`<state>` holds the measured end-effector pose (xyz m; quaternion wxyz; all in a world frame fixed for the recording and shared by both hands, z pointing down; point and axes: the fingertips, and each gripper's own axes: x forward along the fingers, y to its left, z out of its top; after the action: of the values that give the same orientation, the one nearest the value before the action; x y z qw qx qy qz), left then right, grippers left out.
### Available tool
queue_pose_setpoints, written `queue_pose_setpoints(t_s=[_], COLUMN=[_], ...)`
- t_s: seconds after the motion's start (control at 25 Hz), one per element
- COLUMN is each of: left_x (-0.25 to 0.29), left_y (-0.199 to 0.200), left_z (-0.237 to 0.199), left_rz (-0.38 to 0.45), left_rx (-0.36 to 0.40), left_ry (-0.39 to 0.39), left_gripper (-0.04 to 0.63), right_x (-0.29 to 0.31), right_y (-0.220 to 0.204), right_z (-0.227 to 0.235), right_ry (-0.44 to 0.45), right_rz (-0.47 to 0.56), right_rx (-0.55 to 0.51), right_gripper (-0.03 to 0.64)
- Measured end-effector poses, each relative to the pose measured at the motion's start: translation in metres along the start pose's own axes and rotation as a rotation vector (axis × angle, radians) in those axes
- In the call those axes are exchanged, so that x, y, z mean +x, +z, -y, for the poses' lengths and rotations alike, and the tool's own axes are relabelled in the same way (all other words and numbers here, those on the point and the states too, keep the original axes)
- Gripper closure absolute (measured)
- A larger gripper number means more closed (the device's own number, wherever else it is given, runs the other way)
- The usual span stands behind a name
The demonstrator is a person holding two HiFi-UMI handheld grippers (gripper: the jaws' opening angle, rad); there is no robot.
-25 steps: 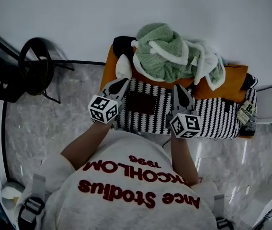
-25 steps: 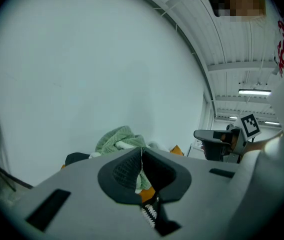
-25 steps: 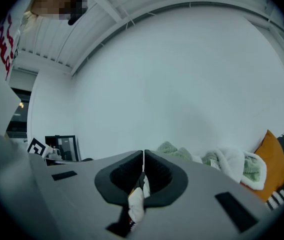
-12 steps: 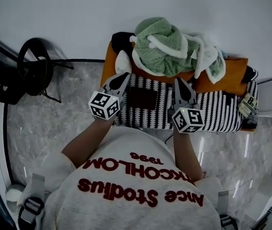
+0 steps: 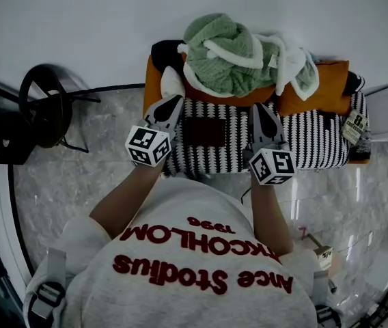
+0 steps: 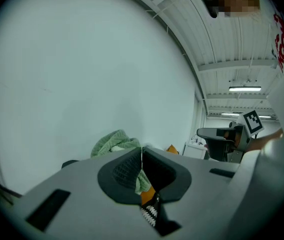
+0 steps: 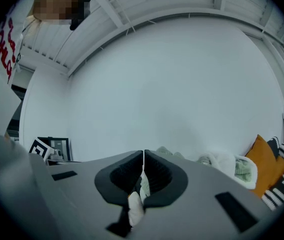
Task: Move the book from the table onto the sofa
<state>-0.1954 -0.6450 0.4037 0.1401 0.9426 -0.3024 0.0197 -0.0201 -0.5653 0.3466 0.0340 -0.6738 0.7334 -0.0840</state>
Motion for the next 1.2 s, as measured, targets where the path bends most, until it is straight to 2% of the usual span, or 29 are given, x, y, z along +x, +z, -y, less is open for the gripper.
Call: queue_pose_setpoints(t_s=[0.24, 0.48, 0.64, 0.92, 1.2], left_x=[0.013, 0.037, 0.053, 0.06, 0.054], left_y=[-0.001, -0.009, -0.01, -0.025, -0.049], left_z=[0.013, 0.051, 0.092, 0.175, 0.272], left_rz=[-0.018, -0.039, -0.039, -0.028, -0.041], left_rx=[0.04, 0.048, 0.069, 0.089, 0.119], left_ry=[-0.097, -0.223, -0.329, -0.446, -0.589], left_gripper=[0.574, 0.574, 0.574, 0.574, 0.574], right_x=[-0.023, -0.071, -0.107, -0.189, -0.295], right_y=[0.001, 0.002, 0.006, 0.003, 0.001], right_z=[0.012, 0.031, 0.05, 0.077, 0.091], right_ry=[-0.114, -0.254, -0.351, -0.473, -0.615], right_rz=[0.036, 0.072, 0.116, 0.183, 0.237], right_rx=[-0.001, 0.01, 0.012, 0.027, 0.026], right_gripper=[0.584, 0.583, 0.583, 0.583, 0.583])
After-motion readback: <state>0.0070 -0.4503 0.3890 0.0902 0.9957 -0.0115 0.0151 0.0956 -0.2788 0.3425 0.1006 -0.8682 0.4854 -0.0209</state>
